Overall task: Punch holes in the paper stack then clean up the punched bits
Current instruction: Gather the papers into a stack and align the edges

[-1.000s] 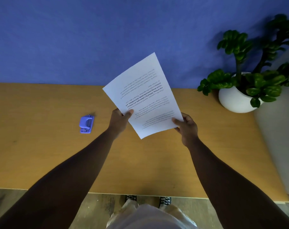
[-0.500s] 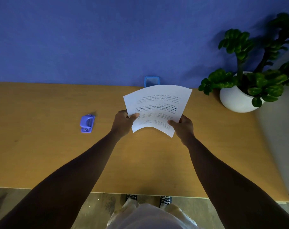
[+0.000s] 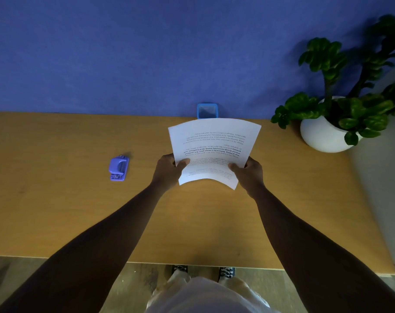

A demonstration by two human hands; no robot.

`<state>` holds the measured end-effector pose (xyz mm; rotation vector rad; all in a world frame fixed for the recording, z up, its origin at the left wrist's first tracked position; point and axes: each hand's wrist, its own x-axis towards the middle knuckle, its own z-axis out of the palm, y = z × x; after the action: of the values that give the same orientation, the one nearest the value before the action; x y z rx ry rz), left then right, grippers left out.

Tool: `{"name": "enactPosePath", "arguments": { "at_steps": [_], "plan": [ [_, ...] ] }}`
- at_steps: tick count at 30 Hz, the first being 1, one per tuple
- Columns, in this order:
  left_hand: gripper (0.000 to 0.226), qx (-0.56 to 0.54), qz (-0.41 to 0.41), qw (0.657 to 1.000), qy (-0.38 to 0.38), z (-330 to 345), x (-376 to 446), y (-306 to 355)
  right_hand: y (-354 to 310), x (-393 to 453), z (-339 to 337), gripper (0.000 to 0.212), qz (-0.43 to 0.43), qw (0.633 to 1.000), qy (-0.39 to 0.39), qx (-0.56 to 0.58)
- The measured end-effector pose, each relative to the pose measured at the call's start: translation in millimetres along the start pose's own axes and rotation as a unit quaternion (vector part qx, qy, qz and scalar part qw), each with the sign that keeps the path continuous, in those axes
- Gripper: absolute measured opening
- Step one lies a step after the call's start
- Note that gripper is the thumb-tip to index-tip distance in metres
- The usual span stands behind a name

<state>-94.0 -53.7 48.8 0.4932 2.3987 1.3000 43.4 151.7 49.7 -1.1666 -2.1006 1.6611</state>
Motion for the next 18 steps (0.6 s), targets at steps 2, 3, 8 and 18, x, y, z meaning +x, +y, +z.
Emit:
{"name": "enactPosePath", "arguments": {
  "at_steps": [2,3,8,18],
  "plan": [
    [0.011,-0.018,0.006,1.000,0.012,0.2,-0.8,1.3,-0.5,0.1,-0.8,0.017,-0.004,1.000,0.002,0.008],
    [0.011,-0.019,0.006,1.000,0.009,0.5,-1.4,0.2,0.4,-0.3,-0.8,0.018,-0.002,1.000,0.000,0.009],
    [0.017,0.021,-0.018,0.999,-0.034,1.7,-3.3,-9.5,6.5,-3.8,0.2,0.030,-0.006,1.000,-0.010,-0.015],
    [0.014,-0.070,-0.015,0.997,-0.023,-6.8,0.0,-2.1,-9.1,-1.5,-4.7,0.014,-0.031,0.999,-0.018,0.032]
  ]
}}
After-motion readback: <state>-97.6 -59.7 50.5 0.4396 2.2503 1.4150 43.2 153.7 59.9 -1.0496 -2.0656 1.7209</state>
